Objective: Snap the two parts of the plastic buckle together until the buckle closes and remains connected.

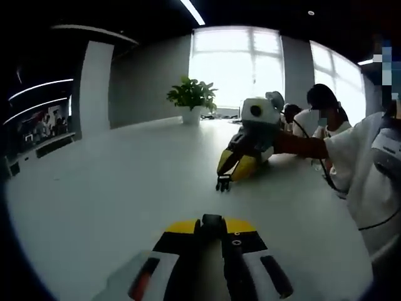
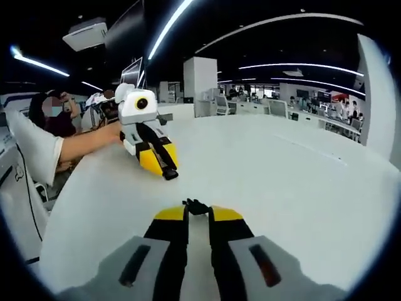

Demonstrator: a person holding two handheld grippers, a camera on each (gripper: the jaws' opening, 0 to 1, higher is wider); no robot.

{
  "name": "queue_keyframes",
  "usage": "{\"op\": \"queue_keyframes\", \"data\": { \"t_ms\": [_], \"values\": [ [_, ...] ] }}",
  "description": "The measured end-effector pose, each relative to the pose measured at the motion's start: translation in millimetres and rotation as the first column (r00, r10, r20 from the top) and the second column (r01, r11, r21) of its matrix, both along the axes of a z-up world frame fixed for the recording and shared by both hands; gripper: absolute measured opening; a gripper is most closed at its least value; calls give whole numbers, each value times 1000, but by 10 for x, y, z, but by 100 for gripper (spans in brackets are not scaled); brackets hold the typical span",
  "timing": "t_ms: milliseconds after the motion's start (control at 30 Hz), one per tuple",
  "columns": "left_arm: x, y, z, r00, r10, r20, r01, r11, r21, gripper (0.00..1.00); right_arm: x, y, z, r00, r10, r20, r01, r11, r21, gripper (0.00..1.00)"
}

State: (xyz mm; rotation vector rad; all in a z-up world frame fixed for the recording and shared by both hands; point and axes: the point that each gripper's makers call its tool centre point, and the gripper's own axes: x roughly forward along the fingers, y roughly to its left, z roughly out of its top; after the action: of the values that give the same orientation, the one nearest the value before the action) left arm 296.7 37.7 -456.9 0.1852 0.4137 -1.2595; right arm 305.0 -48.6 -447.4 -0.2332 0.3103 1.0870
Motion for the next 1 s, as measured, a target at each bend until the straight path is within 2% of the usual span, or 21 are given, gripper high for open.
{"op": "queue_keyframes", "data": {
  "t_ms": [500, 600, 700, 733, 867, 1000],
  "values": [
    [-40, -11, -39, 999, -47, 12, 46, 999, 24, 13, -35, -4, -52, 999, 39, 28, -38, 998, -53, 13],
    [-53, -15, -38, 998, -51, 31, 50, 998, 30, 21, -34, -3, -54, 999, 41, 28, -39, 998, -57, 18],
    [-57, -11, -26, 997, -53, 62, 52, 998, 32, 21, -61, 9, -52, 998, 61, 29, -60, 996, -61, 21],
    [-65, -10, -23, 996, -58, 61, 56, 998, 31, 22, -67, 13, -47, 997, 64, 31, -62, 996, -60, 22],
    [-105, -7, -31, 996, -72, 48, 71, 997, 33, 34, -115, 57, -23, 993, 118, 30, -116, 992, -50, 25],
    [-97, 0, -39, 996, -76, 52, 75, 997, 35, 33, -106, 88, 6, 983, 179, 51, -176, 983, -44, 28]
  ]
}}
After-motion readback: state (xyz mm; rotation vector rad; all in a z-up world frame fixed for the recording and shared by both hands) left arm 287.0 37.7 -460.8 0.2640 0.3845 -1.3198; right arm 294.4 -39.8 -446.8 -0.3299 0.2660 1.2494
